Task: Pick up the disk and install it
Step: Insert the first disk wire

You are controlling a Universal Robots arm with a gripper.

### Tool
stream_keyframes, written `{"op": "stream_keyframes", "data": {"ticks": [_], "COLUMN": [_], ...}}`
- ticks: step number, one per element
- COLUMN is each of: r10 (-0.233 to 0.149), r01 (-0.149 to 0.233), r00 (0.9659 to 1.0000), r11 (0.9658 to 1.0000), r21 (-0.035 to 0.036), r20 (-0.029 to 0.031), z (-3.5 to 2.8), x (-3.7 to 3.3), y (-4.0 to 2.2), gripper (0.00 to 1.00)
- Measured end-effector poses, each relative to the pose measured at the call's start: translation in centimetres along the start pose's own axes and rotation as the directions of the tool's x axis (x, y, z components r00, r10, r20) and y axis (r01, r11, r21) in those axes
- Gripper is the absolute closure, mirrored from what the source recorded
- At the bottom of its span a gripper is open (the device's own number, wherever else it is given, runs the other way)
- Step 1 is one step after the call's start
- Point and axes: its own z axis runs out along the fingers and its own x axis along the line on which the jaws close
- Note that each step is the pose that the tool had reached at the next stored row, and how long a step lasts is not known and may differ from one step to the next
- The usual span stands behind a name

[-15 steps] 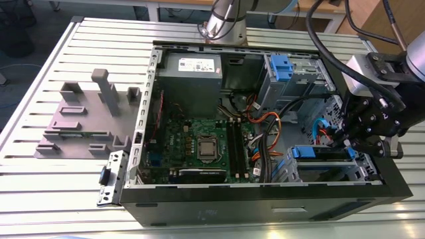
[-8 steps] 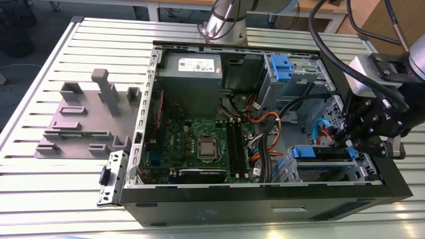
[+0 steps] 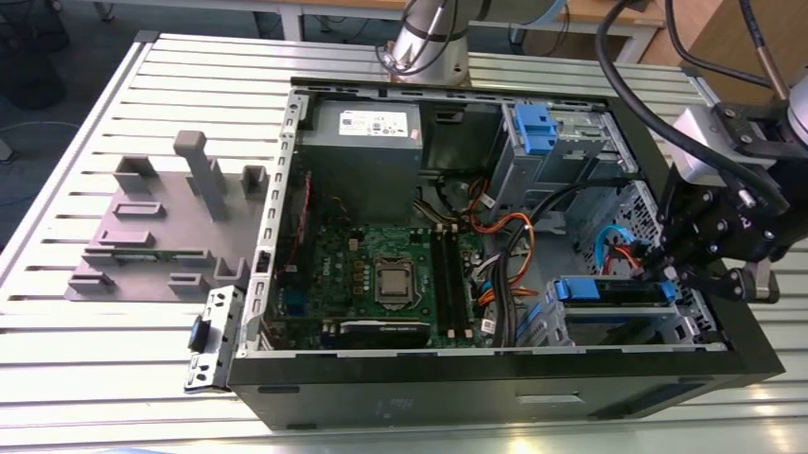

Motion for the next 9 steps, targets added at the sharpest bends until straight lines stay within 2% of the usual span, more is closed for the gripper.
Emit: {"op": "stream_keyframes", "data": {"ticks": [9], "r10": [0.0], "r01": [0.0], "r00": [1.0], "r11": [1.0], "r21": [-0.0001], "r20": [-0.0001], "z": [0.13], "x": [0.17], "y": [-0.05], "gripper": [0.83]}}
